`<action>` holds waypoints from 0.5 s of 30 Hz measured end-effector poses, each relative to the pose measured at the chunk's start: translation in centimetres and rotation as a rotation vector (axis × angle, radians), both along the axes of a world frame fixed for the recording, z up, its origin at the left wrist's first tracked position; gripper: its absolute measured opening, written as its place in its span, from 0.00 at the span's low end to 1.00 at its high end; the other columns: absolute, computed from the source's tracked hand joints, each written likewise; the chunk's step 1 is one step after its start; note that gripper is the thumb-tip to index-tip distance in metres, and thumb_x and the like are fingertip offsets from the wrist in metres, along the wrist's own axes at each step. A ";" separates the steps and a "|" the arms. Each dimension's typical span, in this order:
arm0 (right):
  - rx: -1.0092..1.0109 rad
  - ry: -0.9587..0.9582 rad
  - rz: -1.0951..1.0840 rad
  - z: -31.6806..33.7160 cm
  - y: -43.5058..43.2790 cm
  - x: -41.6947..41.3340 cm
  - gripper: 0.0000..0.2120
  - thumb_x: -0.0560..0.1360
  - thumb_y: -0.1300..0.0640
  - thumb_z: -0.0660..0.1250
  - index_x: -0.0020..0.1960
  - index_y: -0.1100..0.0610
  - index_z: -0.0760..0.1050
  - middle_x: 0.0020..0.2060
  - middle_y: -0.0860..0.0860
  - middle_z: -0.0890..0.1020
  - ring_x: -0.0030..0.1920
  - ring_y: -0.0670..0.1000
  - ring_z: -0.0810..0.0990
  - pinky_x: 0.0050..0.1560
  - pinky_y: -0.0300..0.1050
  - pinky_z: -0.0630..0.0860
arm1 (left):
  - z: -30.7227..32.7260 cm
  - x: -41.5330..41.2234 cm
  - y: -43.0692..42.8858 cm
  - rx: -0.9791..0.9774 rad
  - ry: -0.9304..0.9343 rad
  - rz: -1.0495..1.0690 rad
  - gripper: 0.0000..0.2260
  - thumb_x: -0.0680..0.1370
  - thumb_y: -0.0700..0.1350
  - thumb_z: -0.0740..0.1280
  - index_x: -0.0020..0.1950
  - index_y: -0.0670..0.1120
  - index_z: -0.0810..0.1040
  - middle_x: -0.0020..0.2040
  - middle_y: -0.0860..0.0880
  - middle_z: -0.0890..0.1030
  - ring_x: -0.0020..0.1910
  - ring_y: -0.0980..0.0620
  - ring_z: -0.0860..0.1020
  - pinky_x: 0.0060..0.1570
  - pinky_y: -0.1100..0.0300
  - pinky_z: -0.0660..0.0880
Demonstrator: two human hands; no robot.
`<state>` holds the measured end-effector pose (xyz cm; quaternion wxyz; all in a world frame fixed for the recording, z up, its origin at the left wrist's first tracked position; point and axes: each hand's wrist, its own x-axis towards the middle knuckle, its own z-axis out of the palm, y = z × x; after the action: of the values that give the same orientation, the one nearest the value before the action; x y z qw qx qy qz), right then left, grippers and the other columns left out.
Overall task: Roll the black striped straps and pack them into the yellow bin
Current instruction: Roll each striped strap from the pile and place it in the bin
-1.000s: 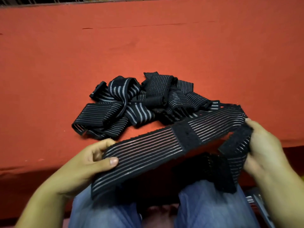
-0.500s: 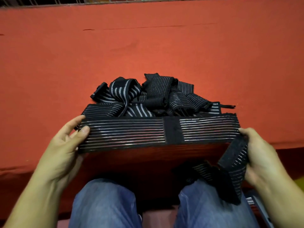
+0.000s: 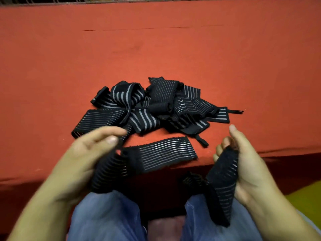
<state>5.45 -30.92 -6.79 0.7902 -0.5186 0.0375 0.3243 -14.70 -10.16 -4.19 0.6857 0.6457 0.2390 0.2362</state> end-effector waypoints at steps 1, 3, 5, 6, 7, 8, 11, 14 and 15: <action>0.012 -0.013 0.008 0.0 0.6 -0.8 0.23 0.79 0.40 0.66 0.33 0.51 0.64 0.25 0.48 0.63 0.23 0.46 0.63 0.30 0.45 0.62 | -0.3 0.4 -0.9 -0.016 0.013 -0.079 0.12 0.70 0.49 0.77 0.52 0.50 0.87 0.45 0.47 0.87 0.39 0.55 0.83 0.39 0.66 0.79; 0.041 -0.070 0.002 -0.1 1.8 -2.2 0.24 0.80 0.40 0.65 0.31 0.50 0.64 0.26 0.49 0.62 0.24 0.47 0.63 0.29 0.44 0.63 | -0.2 1.9 -3.1 0.025 0.081 -0.274 0.10 0.73 0.46 0.78 0.53 0.46 0.86 0.39 0.51 0.86 0.36 0.61 0.81 0.36 0.71 0.75; 0.042 -0.166 0.022 -0.1 2.8 -3.4 0.27 0.79 0.36 0.66 0.30 0.51 0.63 0.26 0.51 0.61 0.26 0.49 0.62 0.29 0.45 0.60 | -0.5 3.2 -5.1 0.142 0.143 -0.369 0.11 0.75 0.48 0.76 0.56 0.48 0.85 0.41 0.54 0.86 0.39 0.63 0.80 0.41 0.71 0.75; 0.026 -0.214 0.035 0.0 3.2 -3.9 0.29 0.78 0.34 0.67 0.29 0.51 0.63 0.27 0.52 0.61 0.27 0.51 0.61 0.31 0.47 0.59 | -0.7 3.5 -5.7 0.188 0.160 -0.408 0.11 0.75 0.49 0.76 0.56 0.51 0.84 0.44 0.54 0.87 0.41 0.62 0.80 0.46 0.68 0.76; 0.009 -0.255 0.045 0.1 3.5 -4.2 0.29 0.75 0.31 0.66 0.28 0.51 0.62 0.27 0.52 0.61 0.29 0.52 0.61 0.33 0.50 0.59 | -0.8 3.7 -5.9 0.220 0.174 -0.424 0.10 0.75 0.50 0.76 0.56 0.53 0.84 0.45 0.54 0.87 0.43 0.61 0.80 0.48 0.64 0.76; -0.003 -0.287 0.050 0.2 3.7 -4.6 0.31 0.73 0.29 0.66 0.28 0.51 0.62 0.27 0.52 0.61 0.30 0.53 0.60 0.36 0.53 0.59 | -0.7 3.9 -6.0 0.234 0.176 -0.407 0.09 0.75 0.50 0.77 0.54 0.54 0.83 0.45 0.53 0.87 0.42 0.60 0.80 0.48 0.62 0.76; -0.054 -0.347 0.065 0.5 4.1 -5.2 0.35 0.64 0.20 0.67 0.28 0.51 0.63 0.30 0.52 0.61 0.35 0.56 0.60 0.43 0.58 0.59 | -0.8 4.0 -6.0 0.285 0.186 -0.347 0.08 0.75 0.48 0.78 0.50 0.54 0.81 0.38 0.57 0.83 0.36 0.63 0.77 0.42 0.65 0.73; -0.047 -0.360 0.072 0.3 4.1 -5.6 0.35 0.64 0.19 0.66 0.29 0.50 0.63 0.29 0.49 0.61 0.34 0.52 0.60 0.41 0.55 0.60 | -0.8 4.0 -6.1 0.367 0.235 -0.312 0.09 0.74 0.50 0.78 0.50 0.57 0.80 0.37 0.60 0.82 0.35 0.65 0.76 0.42 0.64 0.71; -0.025 -0.358 0.087 0.1 3.9 -5.8 0.33 0.65 0.22 0.67 0.29 0.50 0.63 0.29 0.48 0.62 0.33 0.50 0.61 0.39 0.52 0.61 | -0.9 3.8 -6.0 0.379 0.245 -0.309 0.10 0.74 0.51 0.77 0.51 0.56 0.79 0.36 0.57 0.82 0.35 0.63 0.76 0.41 0.63 0.71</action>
<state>-0.39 -27.03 -6.69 0.7630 -0.5789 -0.1221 0.2604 -10.88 -16.15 -5.10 0.5467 0.8149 0.1704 0.0894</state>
